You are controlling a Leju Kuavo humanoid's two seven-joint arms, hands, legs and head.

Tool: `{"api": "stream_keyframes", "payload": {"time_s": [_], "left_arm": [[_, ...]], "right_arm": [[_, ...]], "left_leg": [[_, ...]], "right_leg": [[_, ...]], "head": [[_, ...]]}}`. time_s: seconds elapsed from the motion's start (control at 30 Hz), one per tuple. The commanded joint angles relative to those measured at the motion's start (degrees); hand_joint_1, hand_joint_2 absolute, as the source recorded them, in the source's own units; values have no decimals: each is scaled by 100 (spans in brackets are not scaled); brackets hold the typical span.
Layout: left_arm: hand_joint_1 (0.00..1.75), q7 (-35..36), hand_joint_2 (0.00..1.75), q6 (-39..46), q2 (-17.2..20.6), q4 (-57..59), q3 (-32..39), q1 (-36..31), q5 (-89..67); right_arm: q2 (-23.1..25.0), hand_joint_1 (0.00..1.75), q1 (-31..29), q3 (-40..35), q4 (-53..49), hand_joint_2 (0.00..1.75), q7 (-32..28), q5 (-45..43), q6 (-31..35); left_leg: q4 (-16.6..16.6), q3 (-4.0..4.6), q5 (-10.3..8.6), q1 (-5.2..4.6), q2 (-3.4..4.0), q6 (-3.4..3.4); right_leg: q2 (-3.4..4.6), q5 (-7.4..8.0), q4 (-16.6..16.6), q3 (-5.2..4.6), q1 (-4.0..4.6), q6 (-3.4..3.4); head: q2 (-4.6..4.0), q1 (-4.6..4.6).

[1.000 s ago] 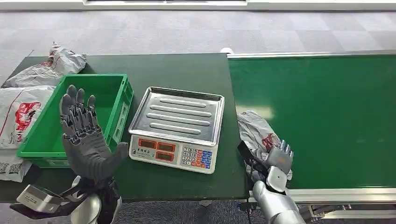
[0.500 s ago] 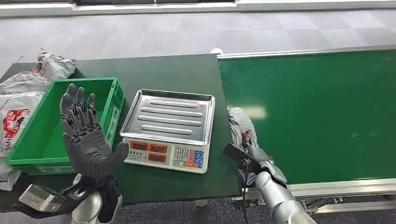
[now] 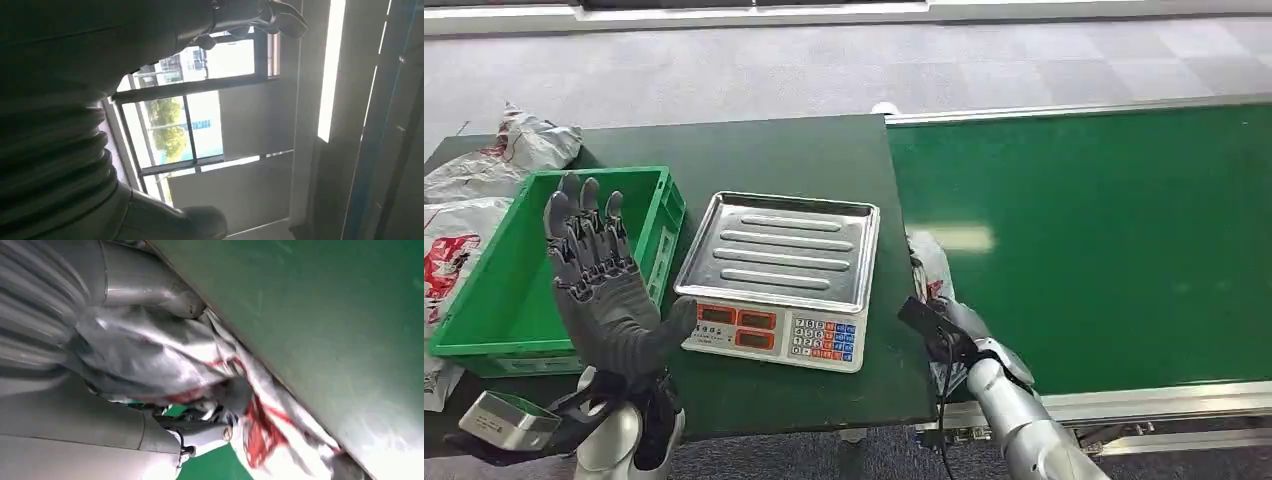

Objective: Moved the parcel from conveyor to table for the left to box.

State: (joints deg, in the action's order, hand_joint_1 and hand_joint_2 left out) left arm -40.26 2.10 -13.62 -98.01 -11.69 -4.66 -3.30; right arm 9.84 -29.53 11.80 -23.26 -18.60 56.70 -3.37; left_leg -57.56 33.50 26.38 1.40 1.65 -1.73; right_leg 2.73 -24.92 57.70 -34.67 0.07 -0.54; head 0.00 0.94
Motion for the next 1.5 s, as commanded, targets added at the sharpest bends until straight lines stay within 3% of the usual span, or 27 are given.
{"api": "stream_keyframes", "payload": {"time_s": [0.03,0.27,0.4,0.5,0.6,0.7,0.77,0.8,1.33,1.4,1.5], "left_arm": [[0,30,175,-2,34,325,134,-273,-16],[0,44,175,-32,-2,327,170,-309,-28],[0,55,175,18,-8,189,215,-230,-51],[0,56,175,65,31,46,234,-96,-74],[0,39,175,118,72,106,186,-76,-70],[0,35,175,153,72,201,136,-136,-65],[0,35,175,175,74,265,91,-183,-54],[0,33,175,184,78,283,77,-196,-53],[0,26,175,236,91,424,-62,-273,-11],[0,39,175,142,58,642,-181,-442,77],[0,26,175,115,32,961,-365,-702,176]], "right_arm": [[134,175,-144,-424,364,175,-103,-204,17],[117,175,-94,-489,259,175,-115,-408,215],[199,175,-80,-415,-91,175,-305,-527,898],[379,175,263,-548,-1570,175,-951,-916,1358],[355,175,955,-1040,-3703,175,-478,-1250,1293],[309,175,1304,-1232,-4733,175,-527,-1401,1734],[307,175,1565,-1318,-5515,175,-534,-1460,2051],[278,175,1650,-1372,-5749,175,-462,-1467,2039],[249,175,1942,-1647,-6530,175,-364,-1240,2717],[307,175,1591,-1767,-6255,175,-582,-1316,3088],[361,175,566,-2159,-5022,175,-733,-1445,2862]], "left_leg": [[12,-8,-3,-5,-19,9],[11,-8,2,-1,-11,1],[18,-10,1,-5,-15,4],[12,1,3,-4,-1,0],[14,13,2,-10,-14,3],[13,16,-4,-9,-41,-1],[14,-11,-13,-14,-98,2],[6,17,-24,-13,-123,-4],[9,19,-37,-28,-162,13],[5,29,-39,-28,-158,10],[2,24,-40,-35,-142,15]], "right_leg": [[-28,-6,-6,10,-3,3],[-18,-11,-2,7,0,-8],[-25,-14,-3,9,-4,-9],[-10,-11,3,-7,-5,-10],[-31,-15,8,-12,-10,-8],[-55,-17,7,-19,-9,-9],[-113,-31,9,-16,-13,-6],[-134,-30,13,-34,-13,-5],[-182,-28,-3,-11,-26,13],[-178,-25,2,-21,-27,12],[-164,-19,6,-23,-34,16]], "head": [[0,0],[0,0],[0,2],[0,2],[0,0],[0,2],[0,2],[0,2],[0,0],[0,0],[0,0]]}}
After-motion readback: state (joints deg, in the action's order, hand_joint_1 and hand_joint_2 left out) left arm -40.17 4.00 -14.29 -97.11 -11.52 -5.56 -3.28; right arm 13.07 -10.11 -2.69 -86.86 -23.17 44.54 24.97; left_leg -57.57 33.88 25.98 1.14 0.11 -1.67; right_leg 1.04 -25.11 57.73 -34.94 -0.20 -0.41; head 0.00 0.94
